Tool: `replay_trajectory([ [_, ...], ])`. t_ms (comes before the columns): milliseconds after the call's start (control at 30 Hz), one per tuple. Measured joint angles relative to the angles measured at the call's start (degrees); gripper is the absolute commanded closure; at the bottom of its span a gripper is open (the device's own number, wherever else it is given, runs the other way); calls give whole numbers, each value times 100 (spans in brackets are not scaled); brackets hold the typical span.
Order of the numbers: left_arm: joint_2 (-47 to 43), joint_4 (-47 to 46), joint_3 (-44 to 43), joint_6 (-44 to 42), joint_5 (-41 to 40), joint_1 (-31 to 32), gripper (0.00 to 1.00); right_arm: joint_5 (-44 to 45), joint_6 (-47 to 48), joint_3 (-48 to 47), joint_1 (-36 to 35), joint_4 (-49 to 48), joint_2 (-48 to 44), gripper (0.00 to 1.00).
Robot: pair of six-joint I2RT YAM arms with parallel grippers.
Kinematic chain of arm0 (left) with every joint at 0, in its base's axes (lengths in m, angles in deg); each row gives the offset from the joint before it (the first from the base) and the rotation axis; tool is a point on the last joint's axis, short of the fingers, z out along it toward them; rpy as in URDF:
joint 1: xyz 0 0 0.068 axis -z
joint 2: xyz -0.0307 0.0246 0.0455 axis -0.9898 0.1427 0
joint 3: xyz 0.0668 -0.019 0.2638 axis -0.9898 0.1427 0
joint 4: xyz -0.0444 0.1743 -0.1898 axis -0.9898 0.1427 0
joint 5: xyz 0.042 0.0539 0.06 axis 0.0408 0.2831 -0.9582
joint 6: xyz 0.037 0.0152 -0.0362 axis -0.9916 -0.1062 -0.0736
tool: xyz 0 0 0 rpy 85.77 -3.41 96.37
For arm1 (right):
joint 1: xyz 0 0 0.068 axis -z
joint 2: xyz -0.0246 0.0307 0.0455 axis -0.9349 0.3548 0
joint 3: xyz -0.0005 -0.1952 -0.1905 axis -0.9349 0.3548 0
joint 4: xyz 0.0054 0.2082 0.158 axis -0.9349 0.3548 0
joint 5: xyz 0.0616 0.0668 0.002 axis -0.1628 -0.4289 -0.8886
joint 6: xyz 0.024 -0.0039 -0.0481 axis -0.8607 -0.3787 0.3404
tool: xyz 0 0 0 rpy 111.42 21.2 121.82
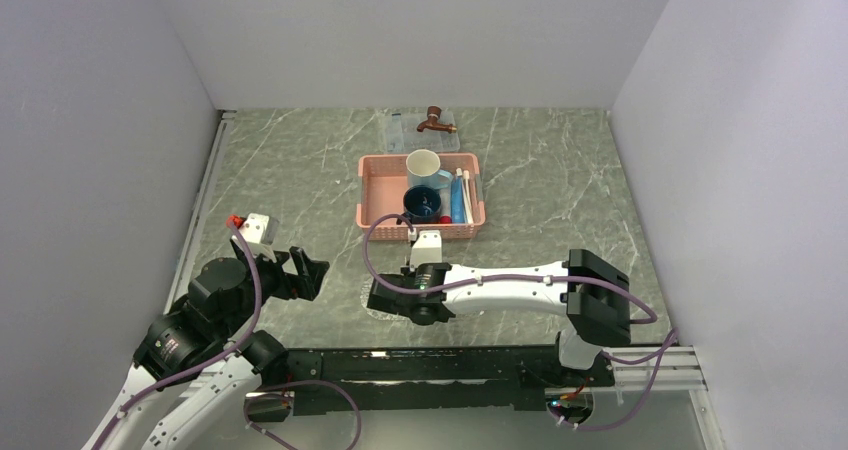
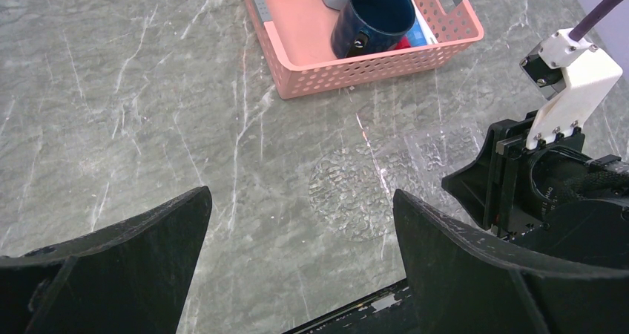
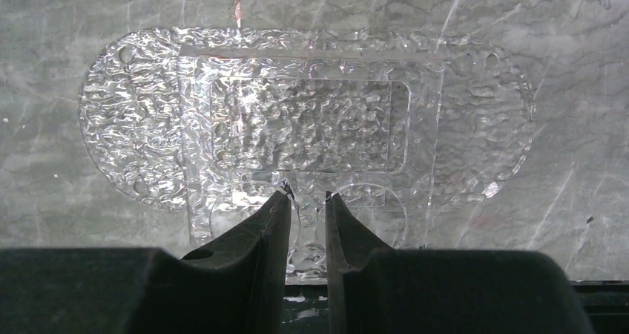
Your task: Prepare toiletry sets of a toothbrush and toothpaste on the tray
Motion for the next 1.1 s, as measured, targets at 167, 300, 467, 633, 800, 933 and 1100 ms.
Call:
replay_trajectory([
  [167, 0, 0, 0, 0, 0, 0, 1, 0, -17, -22, -9, 39, 0, 74],
  [300, 0, 0, 0, 0, 0, 0, 1, 0, -17, -72, -11, 90, 2, 70],
  [467, 0, 0, 0, 0, 0, 0, 1, 2, -20, -122, -11, 114, 2, 66],
  [633, 0, 0, 0, 0, 0, 0, 1, 2, -22, -127, -17, 127, 11, 66],
  [800, 0, 0, 0, 0, 0, 0, 1, 2, -20, -129, -26, 127, 24, 67],
  [933, 0, 0, 0, 2, 0, 0, 1, 4, -28, -129, -31, 127, 74, 66],
  [1100, 0, 0, 0, 0, 0, 0, 1, 15, -39, -131, -31, 127, 151, 66],
])
